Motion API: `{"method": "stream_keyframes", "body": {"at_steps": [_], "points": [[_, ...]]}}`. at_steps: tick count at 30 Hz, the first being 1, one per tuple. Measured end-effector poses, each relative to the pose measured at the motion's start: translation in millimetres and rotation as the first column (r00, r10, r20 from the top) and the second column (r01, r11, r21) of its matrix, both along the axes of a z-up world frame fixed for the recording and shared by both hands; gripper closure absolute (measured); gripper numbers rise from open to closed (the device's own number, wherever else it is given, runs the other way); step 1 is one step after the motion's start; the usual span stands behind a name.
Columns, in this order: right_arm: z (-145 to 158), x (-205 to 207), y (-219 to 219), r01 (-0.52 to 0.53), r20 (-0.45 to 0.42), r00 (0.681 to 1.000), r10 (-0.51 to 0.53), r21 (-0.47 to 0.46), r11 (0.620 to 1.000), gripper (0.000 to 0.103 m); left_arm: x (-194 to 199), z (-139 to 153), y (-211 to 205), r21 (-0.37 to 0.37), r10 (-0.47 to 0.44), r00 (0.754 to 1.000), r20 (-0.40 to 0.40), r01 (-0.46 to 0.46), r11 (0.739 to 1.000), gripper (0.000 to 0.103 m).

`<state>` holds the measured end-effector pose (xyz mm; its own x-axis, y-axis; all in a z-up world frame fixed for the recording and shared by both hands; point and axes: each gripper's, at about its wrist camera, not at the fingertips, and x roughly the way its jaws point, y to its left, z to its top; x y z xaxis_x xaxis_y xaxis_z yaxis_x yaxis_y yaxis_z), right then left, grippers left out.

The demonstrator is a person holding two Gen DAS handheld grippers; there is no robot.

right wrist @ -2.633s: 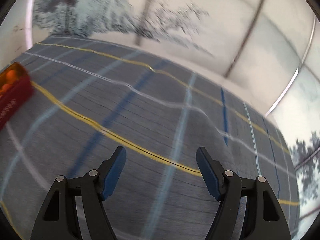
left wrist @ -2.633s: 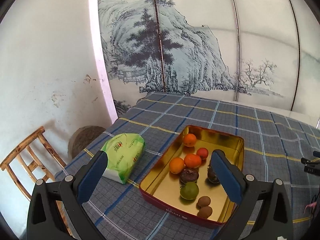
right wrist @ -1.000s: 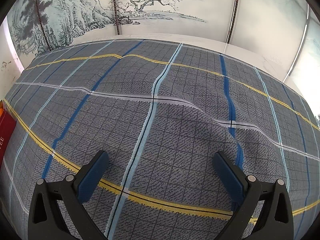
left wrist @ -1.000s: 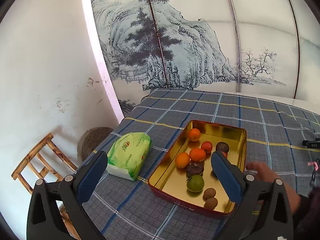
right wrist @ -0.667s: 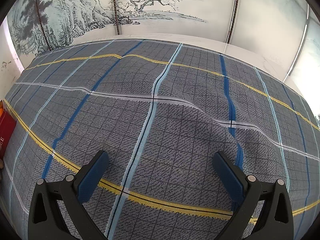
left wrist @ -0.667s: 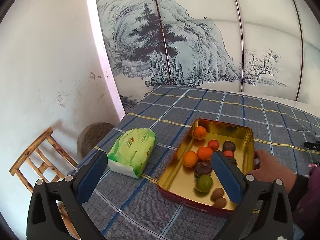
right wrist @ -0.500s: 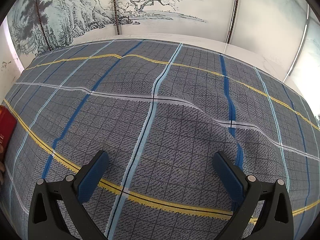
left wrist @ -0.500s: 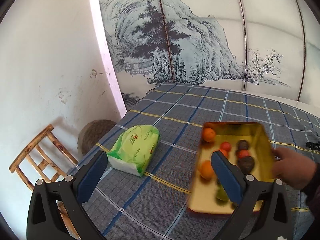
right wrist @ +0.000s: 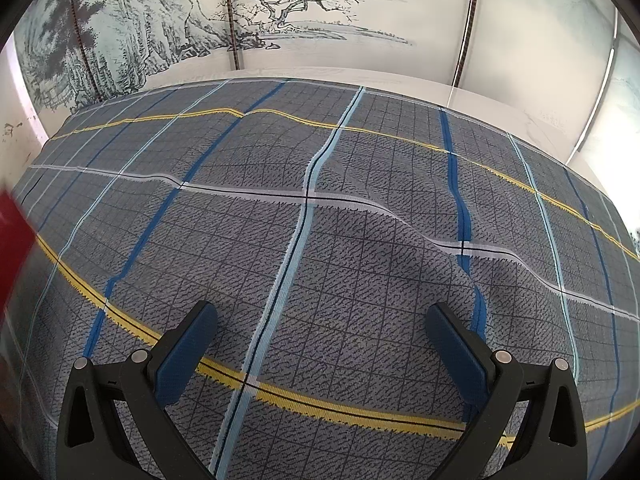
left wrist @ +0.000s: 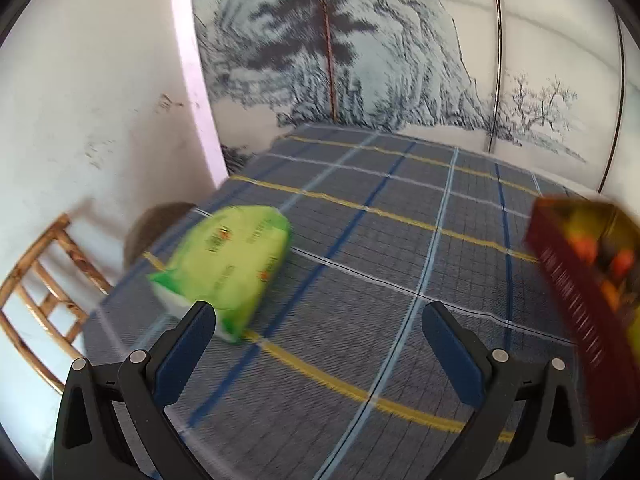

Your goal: Organize fruits

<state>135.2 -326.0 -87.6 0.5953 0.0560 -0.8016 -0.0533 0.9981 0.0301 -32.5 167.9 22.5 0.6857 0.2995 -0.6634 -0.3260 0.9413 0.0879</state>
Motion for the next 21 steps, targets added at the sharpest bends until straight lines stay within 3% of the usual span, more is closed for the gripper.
{"method": "stream_keyframes", "body": {"at_steps": [10, 17, 21], "points": [[0, 0, -1, -0.001, 0.0, 1.0, 0.001, 0.0, 1.0, 0.0, 32, -44, -13, 0.003, -0.045, 0.996, -0.074, 0.046, 0.999, 0.0], [0, 0, -1, -0.001, 0.0, 1.0, 0.001, 0.0, 1.0, 0.0, 33, -47, -3, -0.045, -0.011, 0.997, -0.078, 0.008, 0.999, 0.0], [0, 0, 0, -0.001, 0.0, 1.0, 0.001, 0.0, 1.0, 0.0, 31, -46, -2, -0.032, 0.022, 0.998, -0.066, -0.024, 0.999, 0.0]]}}
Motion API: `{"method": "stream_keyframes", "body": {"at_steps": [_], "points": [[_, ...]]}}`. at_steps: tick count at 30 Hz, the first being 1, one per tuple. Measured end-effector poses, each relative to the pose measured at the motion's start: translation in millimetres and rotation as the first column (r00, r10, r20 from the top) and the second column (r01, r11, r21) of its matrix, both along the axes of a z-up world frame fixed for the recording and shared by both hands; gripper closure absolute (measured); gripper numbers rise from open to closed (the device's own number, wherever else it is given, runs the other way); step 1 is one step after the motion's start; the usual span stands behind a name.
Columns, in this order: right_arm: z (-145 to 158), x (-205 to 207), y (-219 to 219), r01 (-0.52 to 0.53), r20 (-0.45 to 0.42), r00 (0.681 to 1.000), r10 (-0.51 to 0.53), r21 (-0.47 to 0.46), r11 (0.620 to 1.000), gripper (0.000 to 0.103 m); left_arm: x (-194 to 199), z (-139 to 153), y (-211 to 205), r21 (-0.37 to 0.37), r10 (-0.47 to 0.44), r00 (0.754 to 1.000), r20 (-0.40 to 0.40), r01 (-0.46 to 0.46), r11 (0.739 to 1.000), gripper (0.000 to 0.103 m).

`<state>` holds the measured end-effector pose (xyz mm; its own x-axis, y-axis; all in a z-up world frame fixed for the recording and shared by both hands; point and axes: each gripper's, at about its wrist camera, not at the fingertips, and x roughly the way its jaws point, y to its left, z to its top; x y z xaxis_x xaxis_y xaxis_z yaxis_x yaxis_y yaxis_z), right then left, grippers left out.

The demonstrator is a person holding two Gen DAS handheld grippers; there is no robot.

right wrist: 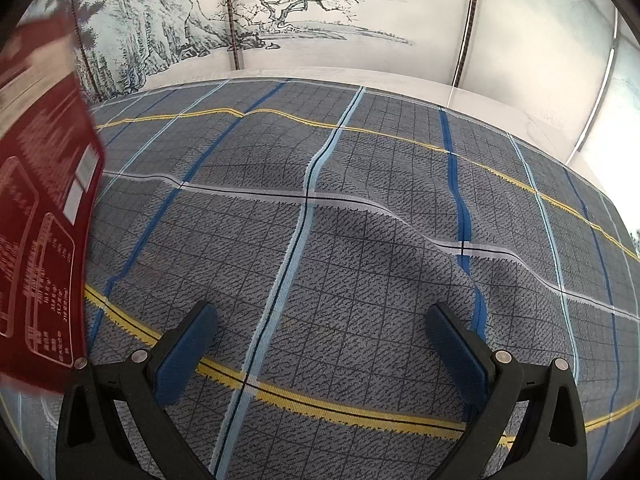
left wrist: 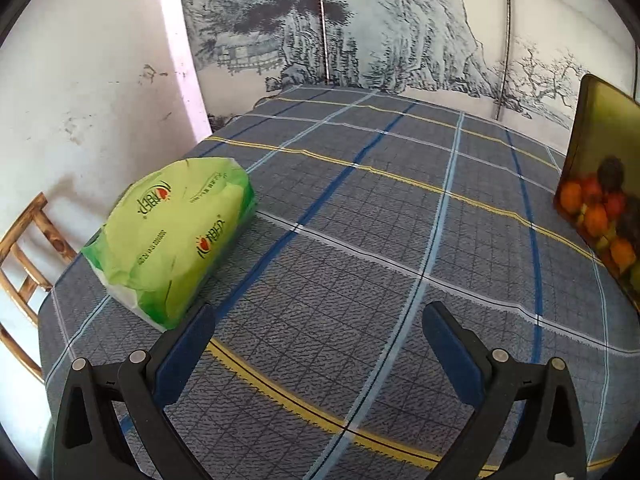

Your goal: Organize fruits

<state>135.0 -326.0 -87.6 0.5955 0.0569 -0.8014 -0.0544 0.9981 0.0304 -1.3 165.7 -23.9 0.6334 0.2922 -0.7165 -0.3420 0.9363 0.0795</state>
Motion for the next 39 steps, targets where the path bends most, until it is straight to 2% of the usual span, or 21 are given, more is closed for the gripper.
{"method": "stream_keyframes", "body": {"at_steps": [3, 10, 14, 21, 26, 28, 31, 34, 37, 39], "points": [[0, 0, 0, 0.0, 0.0, 1.0, 0.0, 0.0, 1.0, 0.0, -1, 0, 1, 0.013, 0.03, 1.0, 0.005, -0.031, 0.999, 0.0], [0, 0, 0, 0.0, 0.0, 1.0, 0.0, 0.0, 1.0, 0.0, 2, -4, 10, -0.011, 0.076, 0.997, -0.023, -0.076, 0.997, 0.0], [0, 0, 0, 0.0, 0.0, 1.0, 0.0, 0.0, 1.0, 0.0, 2, -5, 5, 0.02, 0.077, 0.997, -0.027, -0.077, 0.997, 0.0], [0, 0, 0, 0.0, 0.0, 1.0, 0.0, 0.0, 1.0, 0.0, -2, -2, 1, 0.059, 0.081, 0.997, 0.006, -0.081, 0.995, 0.0], [-1, 0, 0, 0.0, 0.0, 1.0, 0.0, 0.0, 1.0, 0.0, -4, 0, 6, 0.038, 0.097, 0.995, 0.02, -0.098, 0.994, 0.0], [-1, 0, 0, 0.0, 0.0, 1.0, 0.0, 0.0, 1.0, 0.0, -8, 3, 10, 0.015, 0.105, 0.993, 0.048, -0.106, 0.994, 0.0], [-1, 0, 0, 0.0, 0.0, 1.0, 0.0, 0.0, 1.0, 0.0, -29, 17, 25, -0.017, 0.153, 0.983, 0.1, -0.152, 0.988, 0.0], [-1, 0, 0, 0.0, 0.0, 1.0, 0.0, 0.0, 1.0, 0.0, -72, 48, 49, -0.026, 0.219, 0.958, 0.184, -0.218, 0.976, 0.0], [-1, 0, 0, 0.0, 0.0, 1.0, 0.0, 0.0, 1.0, 0.0, -124, 85, 69, 0.089, 0.26, 0.936, 0.236, -0.287, 0.954, 0.0], [-1, 0, 0, 0.0, 0.0, 1.0, 0.0, 0.0, 1.0, 0.0, -146, 96, 75, 0.159, 0.278, 0.93, 0.241, -0.321, 0.934, 0.002]]}}
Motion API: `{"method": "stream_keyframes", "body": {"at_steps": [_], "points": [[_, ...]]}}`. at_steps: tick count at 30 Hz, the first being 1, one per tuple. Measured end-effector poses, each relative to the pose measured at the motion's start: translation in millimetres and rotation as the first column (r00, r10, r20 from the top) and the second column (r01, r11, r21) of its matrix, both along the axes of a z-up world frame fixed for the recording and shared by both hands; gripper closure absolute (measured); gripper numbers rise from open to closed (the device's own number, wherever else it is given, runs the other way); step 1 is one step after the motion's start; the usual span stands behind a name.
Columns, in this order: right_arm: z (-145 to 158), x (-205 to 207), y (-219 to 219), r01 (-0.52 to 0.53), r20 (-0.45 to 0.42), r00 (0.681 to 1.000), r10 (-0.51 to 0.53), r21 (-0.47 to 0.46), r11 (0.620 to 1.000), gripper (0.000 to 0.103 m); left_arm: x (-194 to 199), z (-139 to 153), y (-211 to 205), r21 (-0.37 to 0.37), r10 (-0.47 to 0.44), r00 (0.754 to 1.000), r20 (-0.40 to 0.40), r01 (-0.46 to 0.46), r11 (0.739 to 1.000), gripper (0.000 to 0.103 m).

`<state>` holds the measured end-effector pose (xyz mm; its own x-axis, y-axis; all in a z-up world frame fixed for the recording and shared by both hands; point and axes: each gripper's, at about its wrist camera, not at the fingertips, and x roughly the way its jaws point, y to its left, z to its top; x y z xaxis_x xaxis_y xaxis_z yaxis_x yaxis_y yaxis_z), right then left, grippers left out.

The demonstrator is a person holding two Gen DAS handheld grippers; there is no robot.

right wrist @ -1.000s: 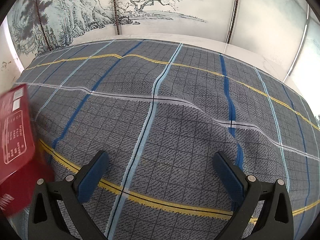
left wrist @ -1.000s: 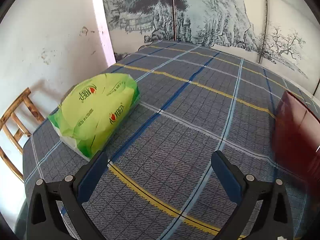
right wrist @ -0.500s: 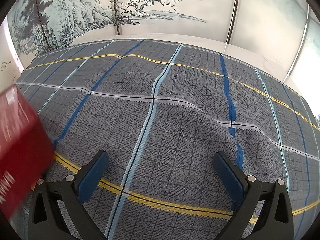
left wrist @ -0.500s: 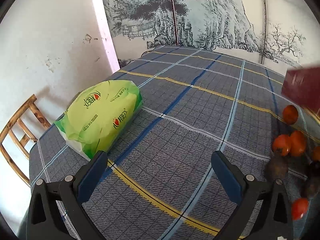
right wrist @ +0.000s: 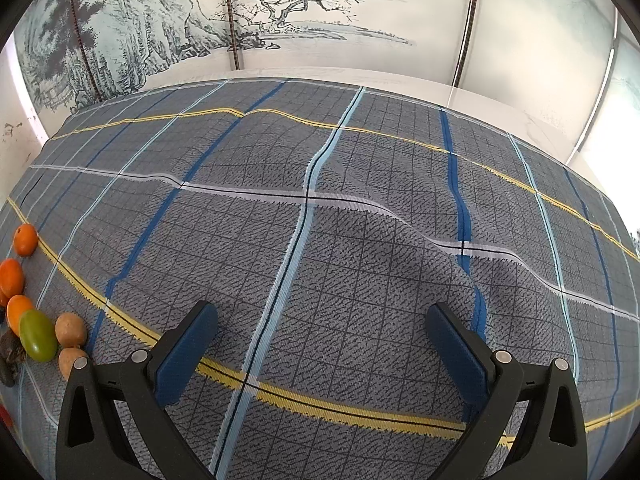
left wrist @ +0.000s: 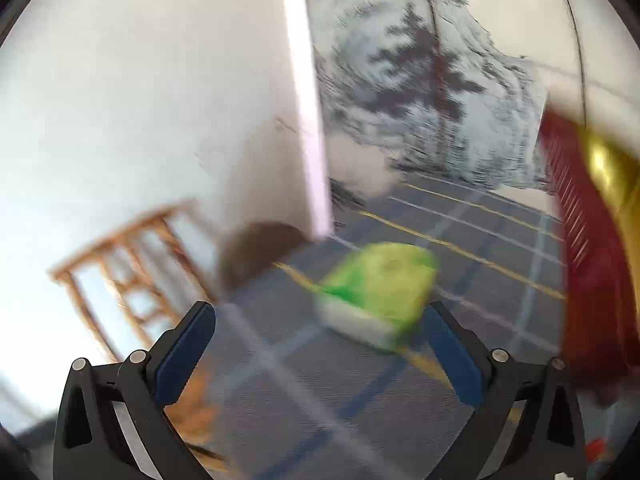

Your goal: Organize fruits

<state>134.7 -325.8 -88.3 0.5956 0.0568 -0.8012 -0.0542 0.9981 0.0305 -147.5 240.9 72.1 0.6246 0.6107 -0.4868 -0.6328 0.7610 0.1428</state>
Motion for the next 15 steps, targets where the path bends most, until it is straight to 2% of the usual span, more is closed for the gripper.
{"method": "stream_keyframes", "body": {"at_steps": [2, 3, 6, 7, 10, 15], "points": [[0, 0, 0, 0.0, 0.0, 1.0, 0.0, 0.0, 1.0, 0.0, -16, 4, 7, 0.048, 0.046, 0.998, -0.038, -0.045, 0.998, 0.001], [0, 0, 0, 0.0, 0.0, 1.0, 0.0, 0.0, 1.0, 0.0, -23, 4, 11, 0.048, 0.058, 0.997, -0.055, -0.055, 0.997, 0.001], [0, 0, 0, 0.0, 0.0, 1.0, 0.0, 0.0, 1.0, 0.0, -35, 1, 18, -0.037, 0.03, 0.997, -0.065, -0.032, 0.999, 0.001], [0, 0, 0, 0.0, 0.0, 1.0, 0.0, 0.0, 1.0, 0.0, -35, 0, 16, -0.04, 0.024, 0.997, -0.067, -0.027, 0.999, 0.001], [0, 0, 0, 0.0, 0.0, 1.0, 0.0, 0.0, 1.0, 0.0, -27, -5, -5, -0.024, -0.022, 0.997, -0.074, 0.02, 1.0, 0.001], [0, 1, 0, 0.0, 0.0, 1.0, 0.0, 0.0, 1.0, 0.0, -3, -10, -50, -0.02, -0.154, 0.984, -0.094, 0.153, 0.988, 0.001]]}}
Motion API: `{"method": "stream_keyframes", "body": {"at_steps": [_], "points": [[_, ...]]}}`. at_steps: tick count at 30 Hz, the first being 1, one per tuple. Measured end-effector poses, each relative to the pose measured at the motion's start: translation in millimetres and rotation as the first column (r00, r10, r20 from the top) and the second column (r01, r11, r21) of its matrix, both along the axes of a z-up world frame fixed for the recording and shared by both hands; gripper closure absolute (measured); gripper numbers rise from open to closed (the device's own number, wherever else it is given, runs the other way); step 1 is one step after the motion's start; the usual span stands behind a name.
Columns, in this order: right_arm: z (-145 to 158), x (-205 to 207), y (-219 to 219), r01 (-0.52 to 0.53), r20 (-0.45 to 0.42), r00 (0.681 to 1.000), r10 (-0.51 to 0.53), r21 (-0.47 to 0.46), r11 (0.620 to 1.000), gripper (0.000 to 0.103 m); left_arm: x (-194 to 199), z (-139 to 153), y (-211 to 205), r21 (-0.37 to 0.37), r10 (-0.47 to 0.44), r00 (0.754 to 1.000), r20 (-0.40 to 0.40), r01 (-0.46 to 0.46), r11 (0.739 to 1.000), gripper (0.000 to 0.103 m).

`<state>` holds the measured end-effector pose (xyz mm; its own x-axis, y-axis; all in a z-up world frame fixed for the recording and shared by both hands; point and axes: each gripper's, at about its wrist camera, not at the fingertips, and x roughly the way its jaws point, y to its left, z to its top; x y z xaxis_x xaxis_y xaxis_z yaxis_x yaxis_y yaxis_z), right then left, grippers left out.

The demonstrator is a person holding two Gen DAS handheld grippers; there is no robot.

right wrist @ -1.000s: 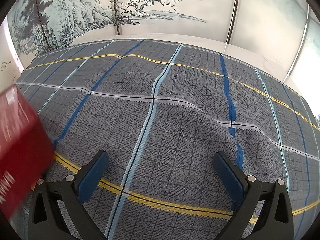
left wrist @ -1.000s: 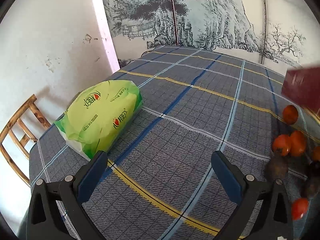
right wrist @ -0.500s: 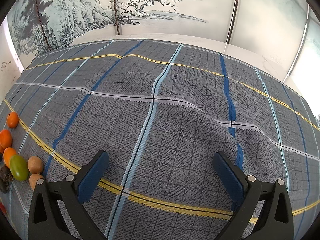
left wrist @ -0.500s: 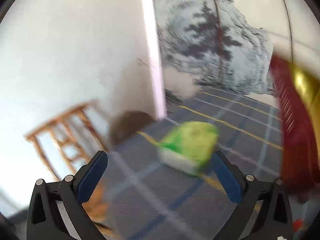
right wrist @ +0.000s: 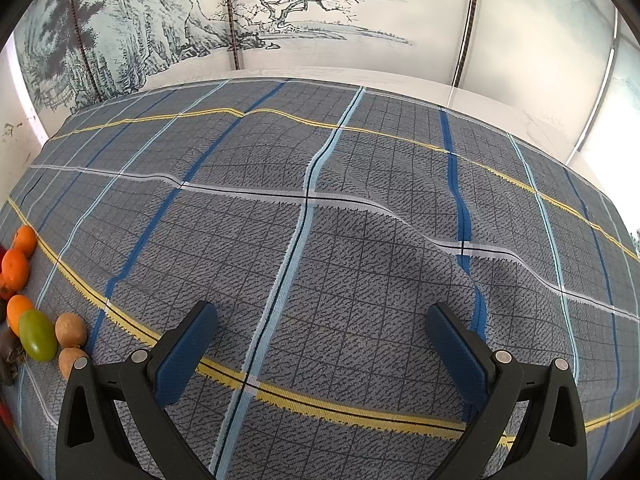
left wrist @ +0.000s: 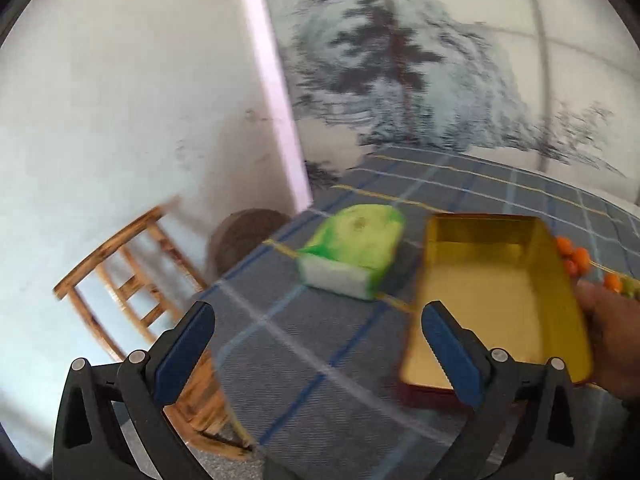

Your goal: Organize fruits

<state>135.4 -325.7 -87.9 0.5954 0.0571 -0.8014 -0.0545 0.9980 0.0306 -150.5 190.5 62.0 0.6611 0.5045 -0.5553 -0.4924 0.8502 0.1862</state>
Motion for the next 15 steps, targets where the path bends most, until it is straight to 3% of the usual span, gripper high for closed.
{"method": "stream_keyframes", "body": {"at_steps": [7, 11, 15], "points": [[0, -1, 0, 0.0, 0.0, 1.0, 0.0, 0.0, 1.0, 0.0, 17, -4, -43, -0.022, -0.158, 0.987, 0.021, 0.159, 0.987, 0.001], [0, -1, 0, 0.0, 0.0, 1.0, 0.0, 0.0, 1.0, 0.0, 26, -7, -52, -0.059, -0.166, 0.986, 0.002, 0.166, 0.984, 0.001], [0, -1, 0, 0.0, 0.0, 1.0, 0.0, 0.0, 1.0, 0.0, 22, -5, -46, -0.027, -0.136, 0.991, 0.012, 0.136, 0.99, 0.001]]}}
